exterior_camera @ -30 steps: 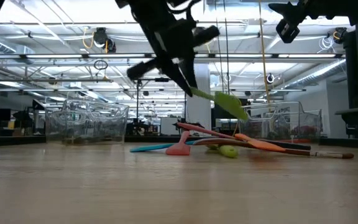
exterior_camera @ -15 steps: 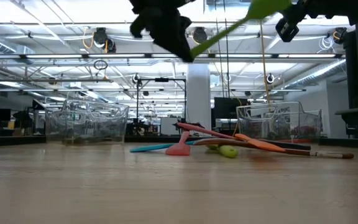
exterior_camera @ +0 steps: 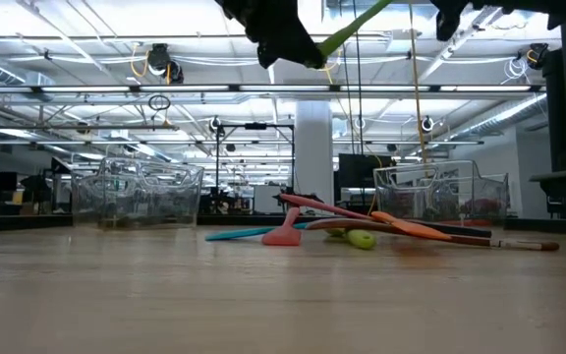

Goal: Pick & Place Kitchen Items
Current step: Put the green spatula into the bottom transparent bin

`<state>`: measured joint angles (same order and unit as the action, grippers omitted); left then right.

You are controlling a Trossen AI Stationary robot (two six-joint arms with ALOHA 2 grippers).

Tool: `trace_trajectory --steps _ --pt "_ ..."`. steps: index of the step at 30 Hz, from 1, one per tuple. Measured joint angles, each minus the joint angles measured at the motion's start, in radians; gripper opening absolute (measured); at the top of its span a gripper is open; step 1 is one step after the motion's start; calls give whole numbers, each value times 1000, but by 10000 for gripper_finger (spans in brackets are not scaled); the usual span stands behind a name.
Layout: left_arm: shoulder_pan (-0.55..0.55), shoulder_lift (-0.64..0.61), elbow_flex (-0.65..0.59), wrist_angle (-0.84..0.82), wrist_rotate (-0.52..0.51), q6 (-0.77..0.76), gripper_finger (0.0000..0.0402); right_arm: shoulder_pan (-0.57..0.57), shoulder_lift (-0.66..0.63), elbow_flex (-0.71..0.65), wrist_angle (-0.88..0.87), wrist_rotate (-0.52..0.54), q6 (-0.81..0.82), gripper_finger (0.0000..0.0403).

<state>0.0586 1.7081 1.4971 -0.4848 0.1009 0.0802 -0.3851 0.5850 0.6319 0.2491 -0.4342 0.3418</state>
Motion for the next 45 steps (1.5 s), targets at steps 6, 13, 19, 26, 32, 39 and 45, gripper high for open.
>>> trace_trajectory --steps 6,13,19,26,32,39,45 --pt "2 0 0 25 16 -123 10 0 0 0 169 138 -73 134" --pt "32 0 0 119 15 -317 7 0 0 0 316 146 -93 135" --pt "85 0 0 300 38 -426 6 0 4 0 280 146 -68 148" --pt "124 0 0 482 89 -488 11 1 28 0 241 145 -66 201" --pt "122 0 0 556 91 -503 7 1 87 0 243 147 -22 258" --pt "109 0 0 567 74 -482 6 1 221 0 294 193 35 305" --pt "109 0 0 565 72 -482 6 1 288 0 390 194 81 325"
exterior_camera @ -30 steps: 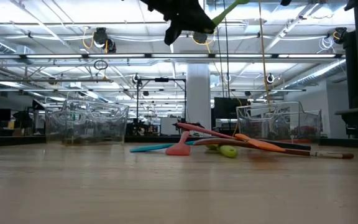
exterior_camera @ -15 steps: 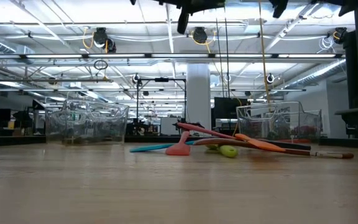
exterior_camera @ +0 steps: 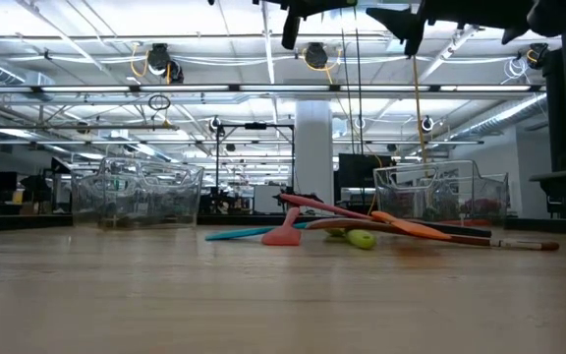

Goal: Pick & Place Kitchen Items
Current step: Put the green spatula into the bottom transparent bin

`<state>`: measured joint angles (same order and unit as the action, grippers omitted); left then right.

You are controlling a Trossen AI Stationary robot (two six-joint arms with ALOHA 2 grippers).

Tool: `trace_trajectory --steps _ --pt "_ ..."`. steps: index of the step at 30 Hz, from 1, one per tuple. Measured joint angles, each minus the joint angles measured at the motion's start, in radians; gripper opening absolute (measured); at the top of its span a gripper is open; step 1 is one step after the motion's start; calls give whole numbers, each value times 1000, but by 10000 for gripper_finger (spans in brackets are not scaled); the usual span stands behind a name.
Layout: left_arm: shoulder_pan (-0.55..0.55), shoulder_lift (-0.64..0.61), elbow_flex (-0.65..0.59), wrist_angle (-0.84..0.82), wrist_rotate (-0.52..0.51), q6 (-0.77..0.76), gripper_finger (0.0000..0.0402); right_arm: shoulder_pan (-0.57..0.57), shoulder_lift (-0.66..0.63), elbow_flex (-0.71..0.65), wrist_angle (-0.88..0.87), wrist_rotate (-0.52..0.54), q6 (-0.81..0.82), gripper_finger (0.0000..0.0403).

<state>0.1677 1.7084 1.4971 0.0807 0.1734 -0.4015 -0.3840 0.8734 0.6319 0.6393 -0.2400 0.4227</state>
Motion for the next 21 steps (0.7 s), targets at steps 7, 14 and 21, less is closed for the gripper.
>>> trace_trajectory --steps 7,14,21 --pt "0 0 0 0 7 4 7 5 51 0 70 3 15 327" --pt "0 0 0 -1 9 2 6 6 104 0 161 0 63 327" --pt "-6 0 0 -1 11 2 6 6 142 0 235 -23 72 327"
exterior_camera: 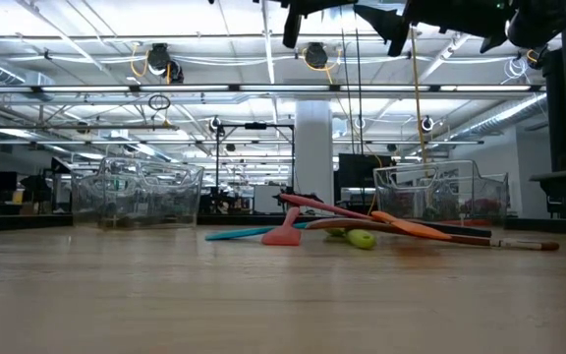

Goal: Pick & Place Kitchen Items
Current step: Put the green spatula into the bottom transparent bin

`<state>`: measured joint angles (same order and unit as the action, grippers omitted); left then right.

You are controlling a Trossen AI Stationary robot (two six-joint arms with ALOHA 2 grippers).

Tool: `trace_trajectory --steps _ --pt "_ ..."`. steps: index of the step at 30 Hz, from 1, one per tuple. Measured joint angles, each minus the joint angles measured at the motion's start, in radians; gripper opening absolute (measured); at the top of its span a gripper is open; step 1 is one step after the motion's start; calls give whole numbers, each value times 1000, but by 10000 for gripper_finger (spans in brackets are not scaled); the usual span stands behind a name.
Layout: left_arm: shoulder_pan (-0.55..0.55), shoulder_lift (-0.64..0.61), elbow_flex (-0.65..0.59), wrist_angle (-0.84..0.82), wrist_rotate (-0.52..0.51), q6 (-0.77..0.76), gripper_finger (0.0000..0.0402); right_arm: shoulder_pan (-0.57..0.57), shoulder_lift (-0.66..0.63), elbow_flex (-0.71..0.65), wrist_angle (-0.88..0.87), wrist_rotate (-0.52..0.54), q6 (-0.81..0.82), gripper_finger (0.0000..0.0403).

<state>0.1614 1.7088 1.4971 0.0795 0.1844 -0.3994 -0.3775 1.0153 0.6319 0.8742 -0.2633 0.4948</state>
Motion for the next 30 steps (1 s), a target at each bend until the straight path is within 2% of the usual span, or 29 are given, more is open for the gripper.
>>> trace_trajectory --steps 10,17,30 --pt "-30 0 0 0 -4 -7 6 0 34 0 42 -5 18 323" --pt "-46 46 0 22 -12 -39 6 0 34 0 56 -20 19 307" --pt "-45 65 -1 80 -12 -60 6 0 34 0 49 -61 77 236"
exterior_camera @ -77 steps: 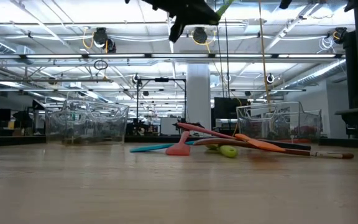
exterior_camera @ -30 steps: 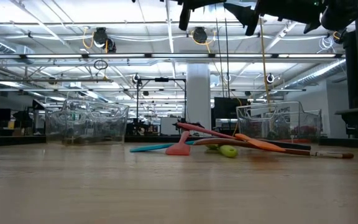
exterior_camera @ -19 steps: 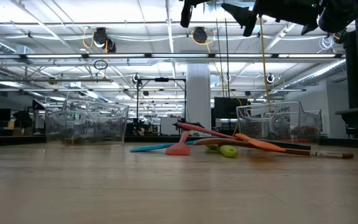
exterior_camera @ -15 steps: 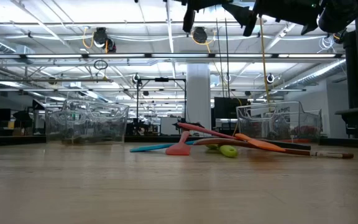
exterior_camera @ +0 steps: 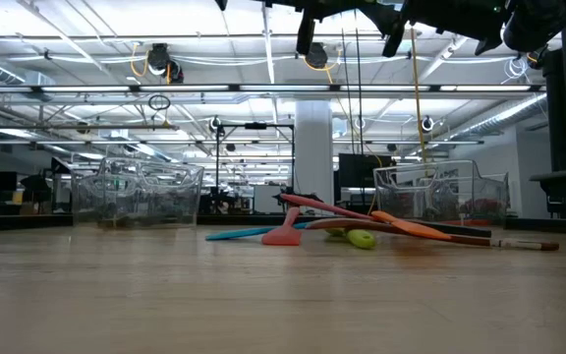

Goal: Pick & Place Kitchen Items
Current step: Put the green spatula into the bottom transparent bin

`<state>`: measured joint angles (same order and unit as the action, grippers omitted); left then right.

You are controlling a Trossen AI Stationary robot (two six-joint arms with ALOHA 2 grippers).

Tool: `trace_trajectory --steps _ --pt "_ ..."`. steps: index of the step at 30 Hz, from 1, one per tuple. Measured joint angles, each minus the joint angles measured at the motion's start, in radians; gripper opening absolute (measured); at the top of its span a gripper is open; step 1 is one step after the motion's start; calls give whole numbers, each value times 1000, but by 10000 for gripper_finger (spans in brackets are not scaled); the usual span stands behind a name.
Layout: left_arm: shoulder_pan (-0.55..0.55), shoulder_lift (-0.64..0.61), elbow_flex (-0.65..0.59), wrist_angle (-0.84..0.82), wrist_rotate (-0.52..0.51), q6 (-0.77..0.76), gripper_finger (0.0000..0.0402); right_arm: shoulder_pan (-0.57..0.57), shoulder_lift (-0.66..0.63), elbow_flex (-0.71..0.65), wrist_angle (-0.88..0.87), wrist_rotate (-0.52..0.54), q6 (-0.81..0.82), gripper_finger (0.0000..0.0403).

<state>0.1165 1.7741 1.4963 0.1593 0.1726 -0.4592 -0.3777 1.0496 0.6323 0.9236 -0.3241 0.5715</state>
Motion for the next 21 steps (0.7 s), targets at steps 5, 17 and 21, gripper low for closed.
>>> trace_trajectory --steps 5,17,21 --pt "-6 0 0 -1 0 -12 10 0 0 0 0 2 13 180" --pt "-6 0 0 -46 -41 14 40 1 -16 2 -52 2 99 16" --pt "-8 0 0 -140 -52 12 72 -1 -67 1 -159 8 88 13"
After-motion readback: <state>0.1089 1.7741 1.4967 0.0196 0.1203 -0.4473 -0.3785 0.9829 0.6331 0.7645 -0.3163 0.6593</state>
